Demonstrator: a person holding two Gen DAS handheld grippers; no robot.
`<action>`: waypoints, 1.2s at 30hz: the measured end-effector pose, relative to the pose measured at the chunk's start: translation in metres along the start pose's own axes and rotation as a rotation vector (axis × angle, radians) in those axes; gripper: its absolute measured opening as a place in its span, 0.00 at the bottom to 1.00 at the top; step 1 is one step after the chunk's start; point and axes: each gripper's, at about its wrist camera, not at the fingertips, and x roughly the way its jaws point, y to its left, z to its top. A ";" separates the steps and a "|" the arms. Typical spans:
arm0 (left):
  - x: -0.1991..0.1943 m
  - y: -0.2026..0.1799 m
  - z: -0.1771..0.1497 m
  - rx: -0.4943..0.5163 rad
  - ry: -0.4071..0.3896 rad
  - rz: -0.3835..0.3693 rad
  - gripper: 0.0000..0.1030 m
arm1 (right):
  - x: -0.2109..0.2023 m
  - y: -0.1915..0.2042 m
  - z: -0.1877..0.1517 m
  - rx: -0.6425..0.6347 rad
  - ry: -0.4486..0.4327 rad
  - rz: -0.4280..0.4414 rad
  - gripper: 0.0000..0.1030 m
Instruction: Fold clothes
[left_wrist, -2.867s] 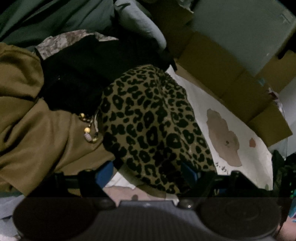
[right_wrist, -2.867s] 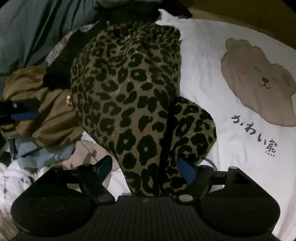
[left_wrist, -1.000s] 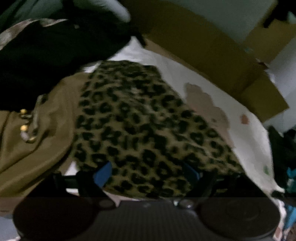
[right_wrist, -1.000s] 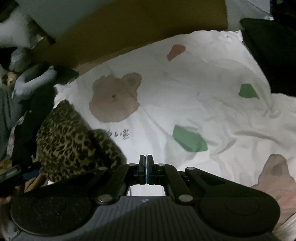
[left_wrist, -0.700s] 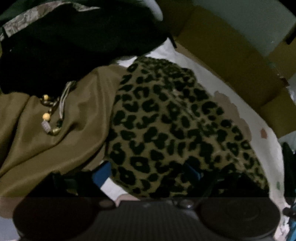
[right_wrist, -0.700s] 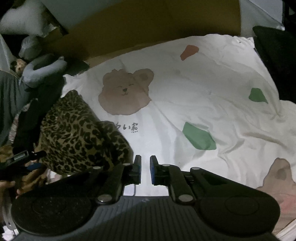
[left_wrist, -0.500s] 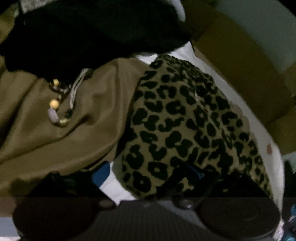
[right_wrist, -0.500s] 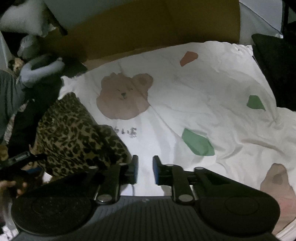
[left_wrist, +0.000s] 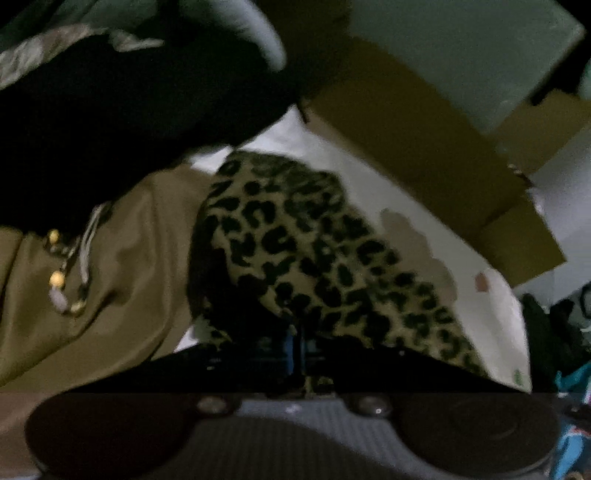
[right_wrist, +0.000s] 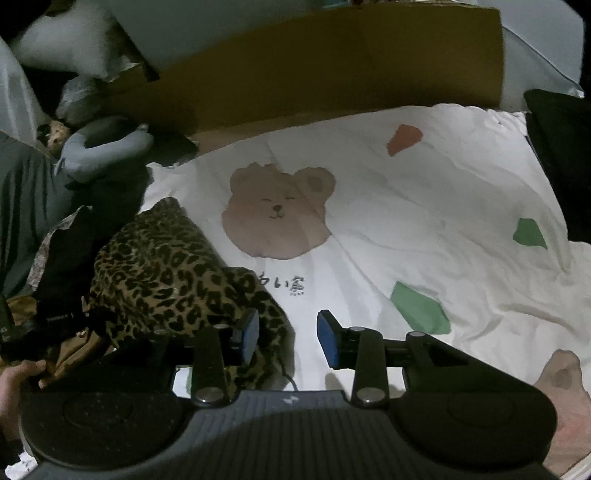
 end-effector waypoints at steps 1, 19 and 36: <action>-0.006 -0.007 0.002 0.009 -0.006 -0.020 0.03 | -0.001 0.001 0.001 0.000 -0.002 0.009 0.43; -0.010 -0.145 -0.006 0.197 0.041 -0.332 0.02 | -0.007 0.060 0.065 -0.083 0.001 0.242 0.75; 0.024 -0.180 -0.048 0.241 0.143 -0.438 0.02 | 0.083 0.103 0.070 -0.156 0.252 0.160 0.52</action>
